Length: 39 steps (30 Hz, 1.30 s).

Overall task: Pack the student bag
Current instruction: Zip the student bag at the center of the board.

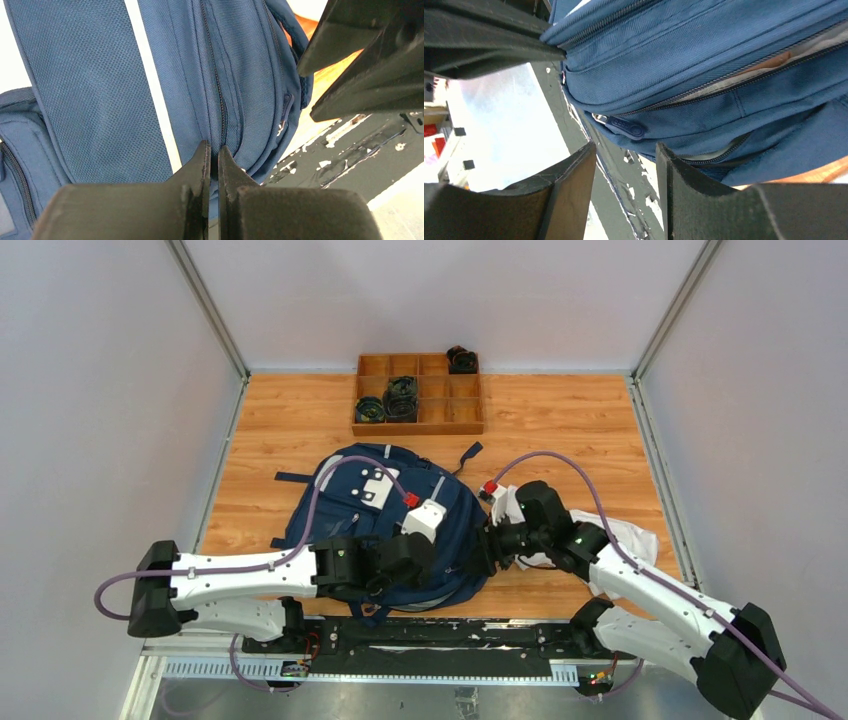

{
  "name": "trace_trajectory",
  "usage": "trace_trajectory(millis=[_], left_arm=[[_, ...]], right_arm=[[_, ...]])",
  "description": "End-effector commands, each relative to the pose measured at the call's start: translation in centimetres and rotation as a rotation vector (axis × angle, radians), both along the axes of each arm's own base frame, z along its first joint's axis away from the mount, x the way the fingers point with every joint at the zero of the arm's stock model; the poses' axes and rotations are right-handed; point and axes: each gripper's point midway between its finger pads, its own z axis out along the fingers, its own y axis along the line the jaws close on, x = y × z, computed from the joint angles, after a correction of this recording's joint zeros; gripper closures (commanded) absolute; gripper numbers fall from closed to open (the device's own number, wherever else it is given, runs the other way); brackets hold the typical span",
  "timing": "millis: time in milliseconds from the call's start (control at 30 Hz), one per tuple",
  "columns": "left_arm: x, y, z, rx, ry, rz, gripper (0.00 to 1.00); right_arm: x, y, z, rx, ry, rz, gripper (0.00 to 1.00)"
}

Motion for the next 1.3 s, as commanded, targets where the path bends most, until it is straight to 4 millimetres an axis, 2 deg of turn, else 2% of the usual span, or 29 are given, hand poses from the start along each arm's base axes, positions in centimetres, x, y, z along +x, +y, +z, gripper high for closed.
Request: trace_trajectory(millis=[0, 167, 400, 633, 767, 1033, 1100, 1200, 1267], left_arm=[[1.2, 0.5, 2.0, -0.086, -0.028, 0.064, 1.0], [0.9, 0.5, 2.3, -0.139, -0.01, 0.055, 1.0], [0.7, 0.4, 2.0, -0.144, 0.002, 0.047, 1.0], [0.5, 0.3, 1.4, -0.15, 0.026, 0.054, 1.0], [0.5, 0.5, 1.4, -0.154, 0.024, 0.06, 1.0], [0.5, 0.8, 1.5, -0.161, 0.02, 0.063, 1.0], [0.5, 0.8, 1.5, -0.163, 0.02, 0.063, 1.0], [0.5, 0.9, 1.5, -0.16, 0.02, 0.063, 1.0], [0.5, 0.9, 1.4, -0.158, 0.021, 0.063, 1.0]], right_arm=[[-0.4, 0.8, -0.6, -0.008, -0.095, 0.079, 0.47], [0.1, 1.2, -1.2, 0.002, -0.225, 0.051, 0.46], [0.8, 1.7, -1.3, -0.025, -0.277, 0.047, 0.44], [-0.7, 3.2, -1.8, -0.06, -0.304, 0.15, 0.44], [-0.2, 3.1, -2.1, -0.119, -0.349, 0.134, 0.44], [0.4, 2.9, -1.5, -0.12, -0.391, 0.097, 0.45], [0.5, 2.9, -1.7, -0.129, -0.393, 0.088, 0.51], [0.5, 2.8, -2.0, -0.14, -0.383, 0.075, 0.75], [0.5, 2.8, -2.0, -0.138, -0.373, 0.068, 0.85]])
